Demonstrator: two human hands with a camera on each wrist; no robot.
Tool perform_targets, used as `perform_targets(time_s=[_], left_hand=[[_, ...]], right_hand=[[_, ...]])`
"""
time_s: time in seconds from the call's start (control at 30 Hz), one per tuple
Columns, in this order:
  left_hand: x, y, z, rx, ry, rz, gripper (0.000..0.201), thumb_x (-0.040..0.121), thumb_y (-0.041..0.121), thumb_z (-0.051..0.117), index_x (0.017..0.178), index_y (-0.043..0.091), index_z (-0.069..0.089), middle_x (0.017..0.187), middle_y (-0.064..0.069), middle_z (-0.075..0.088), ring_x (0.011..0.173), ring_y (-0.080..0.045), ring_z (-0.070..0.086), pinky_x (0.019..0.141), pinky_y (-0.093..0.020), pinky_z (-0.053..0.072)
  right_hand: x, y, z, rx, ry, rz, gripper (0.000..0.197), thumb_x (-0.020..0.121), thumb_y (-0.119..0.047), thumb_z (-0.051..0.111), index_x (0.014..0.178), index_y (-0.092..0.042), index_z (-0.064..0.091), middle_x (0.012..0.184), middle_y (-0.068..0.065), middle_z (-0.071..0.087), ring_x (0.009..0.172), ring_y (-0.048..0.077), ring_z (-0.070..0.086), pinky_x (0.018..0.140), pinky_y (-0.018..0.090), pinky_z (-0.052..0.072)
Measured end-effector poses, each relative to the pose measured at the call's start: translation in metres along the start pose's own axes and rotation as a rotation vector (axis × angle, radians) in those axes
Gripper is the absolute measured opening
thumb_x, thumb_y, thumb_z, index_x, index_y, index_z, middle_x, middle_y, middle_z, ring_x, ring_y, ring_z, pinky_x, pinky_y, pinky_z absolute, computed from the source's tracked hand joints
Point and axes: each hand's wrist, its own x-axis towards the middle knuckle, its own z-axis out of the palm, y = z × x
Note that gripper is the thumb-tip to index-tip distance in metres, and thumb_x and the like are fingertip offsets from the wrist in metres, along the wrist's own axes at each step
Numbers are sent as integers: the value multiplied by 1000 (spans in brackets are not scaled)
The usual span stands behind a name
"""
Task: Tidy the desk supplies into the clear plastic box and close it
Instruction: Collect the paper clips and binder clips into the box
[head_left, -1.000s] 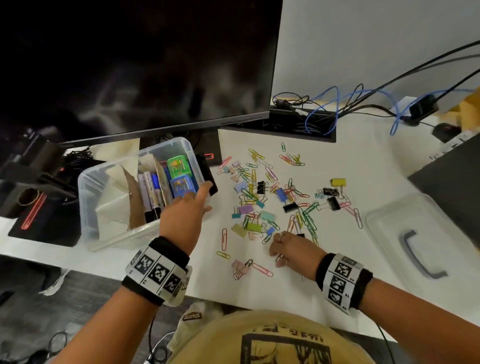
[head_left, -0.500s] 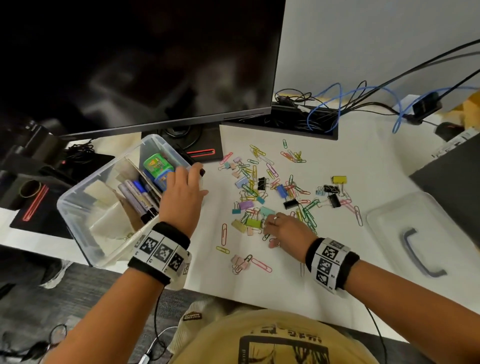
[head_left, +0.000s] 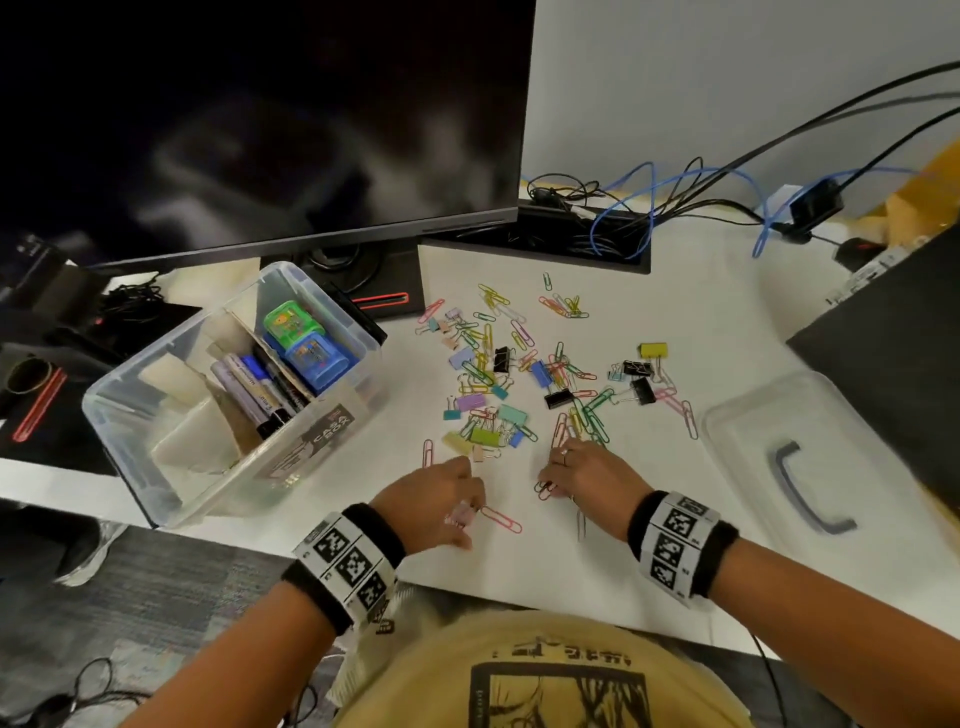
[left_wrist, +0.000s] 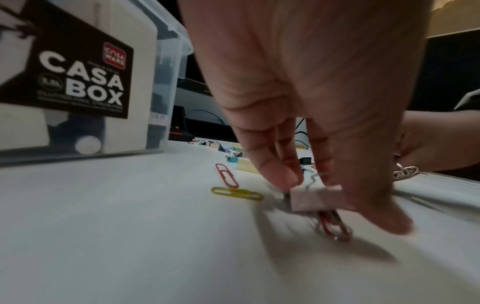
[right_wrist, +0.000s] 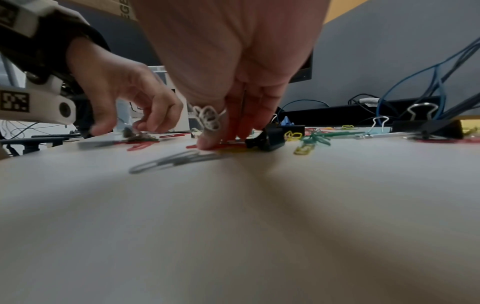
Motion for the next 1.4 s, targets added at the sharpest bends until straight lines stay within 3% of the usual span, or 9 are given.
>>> perform_targets(time_s=[0.2, 0.33, 0.53, 0.63, 0.8, 0.9, 1.03, 1.23, 1.4], left_hand=[[1, -8, -22, -49, 277, 29, 20, 91, 21, 56, 101, 11, 71, 101, -6, 67, 92, -19, 62, 80, -20, 43], [4, -30, -38, -13, 569, -92, 16, 89, 11, 57, 97, 6, 71, 96, -12, 66, 84, -26, 63, 76, -36, 53], [1, -36, -23, 200, 582, -100, 14, 71, 19, 77, 81, 9, 77, 100, -12, 72, 87, -28, 69, 71, -36, 61], [-6, -28, -9, -39, 459, -130, 76, 70, 74, 46, 103, 10, 71, 103, -6, 66, 94, -20, 65, 79, -32, 57], [-6, -12, 10, -164, 256, -246, 128, 35, 95, 35, 127, 9, 53, 118, -1, 47, 106, -16, 50, 93, -22, 42], [5, 0, 18, -114, 190, -236, 91, 66, 63, 67, 137, 10, 44, 130, -2, 42, 117, -17, 46, 101, -22, 39], [18, 7, 21, -160, 139, -169, 58, 81, 24, 69, 134, 9, 49, 124, -4, 48, 115, -19, 49, 100, -20, 41], [27, 13, 21, -189, 159, -121, 45, 86, 17, 63, 129, 9, 55, 119, -9, 54, 112, -23, 53, 99, -23, 42], [38, 19, 13, -179, 193, -99, 38, 84, 17, 64, 122, 10, 63, 116, -11, 60, 110, -24, 54, 95, -26, 40]], right_hand=[[5, -1, 2, -123, 13, -53, 36, 37, -25, 91, 63, -20, 68, 63, -5, 68, 57, 12, 64, 49, 15, 49], [12, -4, -4, -198, 44, -55, 35, 37, -30, 91, 62, -20, 70, 63, -5, 69, 59, 11, 64, 54, 15, 49], [13, -11, -4, -158, 103, -94, 31, 37, -20, 91, 56, -22, 67, 62, -7, 67, 61, 11, 64, 54, 14, 49], [1, -5, 1, 83, 219, 41, 27, 51, -6, 87, 72, -16, 73, 75, 3, 72, 69, 20, 68, 59, 23, 58], [-26, 28, -3, 335, 298, 480, 43, 77, 19, 50, 113, -2, 64, 107, 21, 66, 97, 35, 61, 84, 37, 51], [-33, 38, 4, 295, 203, 449, 53, 71, 25, 51, 116, -1, 62, 111, 18, 66, 99, 35, 62, 80, 41, 56], [-43, 39, 5, 256, 217, 481, 38, 49, 24, 71, 77, -1, 72, 73, 17, 69, 62, 34, 66, 47, 34, 56], [-23, 10, -11, 301, 170, 402, 41, 80, -28, 69, 115, -8, 62, 111, 12, 66, 107, 28, 55, 95, 36, 47], [-20, 7, -21, 331, 96, 403, 40, 84, -28, 64, 119, -10, 59, 113, 12, 64, 110, 27, 51, 98, 35, 43]])
